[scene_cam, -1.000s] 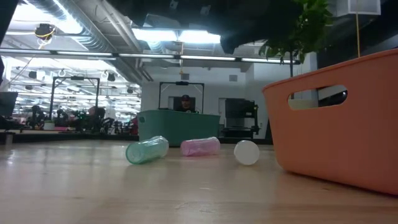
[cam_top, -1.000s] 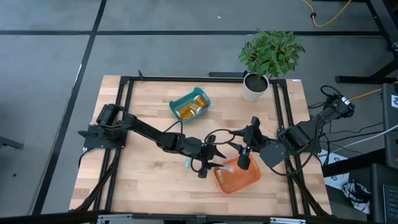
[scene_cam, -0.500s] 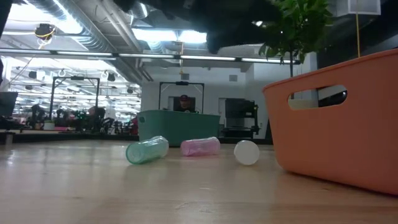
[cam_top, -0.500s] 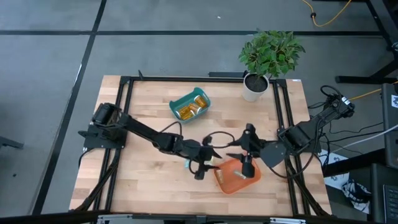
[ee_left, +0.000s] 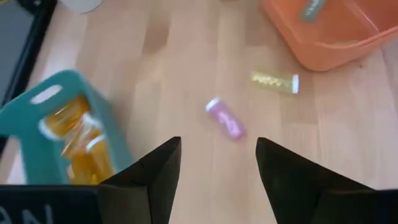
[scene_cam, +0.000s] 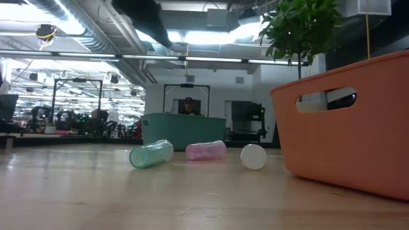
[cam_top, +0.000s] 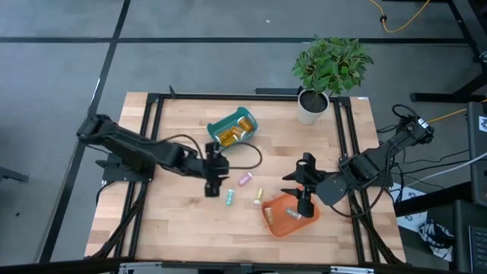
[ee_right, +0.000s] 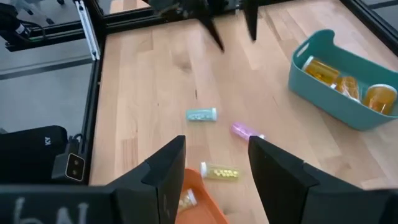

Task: Pick and place medicine bottles into bin by pill shape (circle, oval)
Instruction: Put the small purple pill bottle into the orange bin

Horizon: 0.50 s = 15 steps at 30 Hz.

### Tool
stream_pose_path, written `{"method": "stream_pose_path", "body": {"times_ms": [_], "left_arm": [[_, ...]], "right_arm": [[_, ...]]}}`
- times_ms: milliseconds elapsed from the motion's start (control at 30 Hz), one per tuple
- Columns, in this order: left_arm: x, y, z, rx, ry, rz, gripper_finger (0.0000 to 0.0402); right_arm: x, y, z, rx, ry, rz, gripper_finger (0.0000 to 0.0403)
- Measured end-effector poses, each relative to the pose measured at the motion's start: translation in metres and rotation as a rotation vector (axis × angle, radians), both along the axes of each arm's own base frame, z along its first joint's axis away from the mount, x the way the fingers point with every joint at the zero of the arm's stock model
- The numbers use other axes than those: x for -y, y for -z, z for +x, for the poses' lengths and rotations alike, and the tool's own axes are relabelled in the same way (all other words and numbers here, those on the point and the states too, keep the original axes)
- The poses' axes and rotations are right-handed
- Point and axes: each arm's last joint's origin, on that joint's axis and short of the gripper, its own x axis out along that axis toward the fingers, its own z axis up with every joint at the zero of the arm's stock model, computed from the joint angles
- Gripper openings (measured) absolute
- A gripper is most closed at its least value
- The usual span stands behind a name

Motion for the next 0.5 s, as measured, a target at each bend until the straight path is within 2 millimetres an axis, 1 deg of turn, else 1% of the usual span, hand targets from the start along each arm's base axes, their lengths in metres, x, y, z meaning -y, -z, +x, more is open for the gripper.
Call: {"method": "stream_pose_path", "body": {"times_ms": [100, 267, 400, 500], "left_arm": [[-0.003, -0.006, -0.016, -0.018, -0.058, -0.056, 0.0202], [-0.002, 0.012, -0.038, -0.092, -0.028, -0.096, 0.0202], [-0.008, 0.024, -0.055, -0.121, -0.005, -0.148, 0.0202], [-0.012, 0.026, -0.068, -0.067, -0.016, -0.171, 0.0202]], "right_arm": [[0.0, 0.0, 0.0, 0.001, 0.001, 0.001, 0.0177], [0.001, -0.001, 0.001, 0.018, 0.003, -0.045, 0.0177], [0.004, -0.002, 0.004, 0.069, 0.094, -0.122, 0.0177], [0.006, 0.002, 0.01, 0.065, 0.125, -0.145, 0.0177]]}}
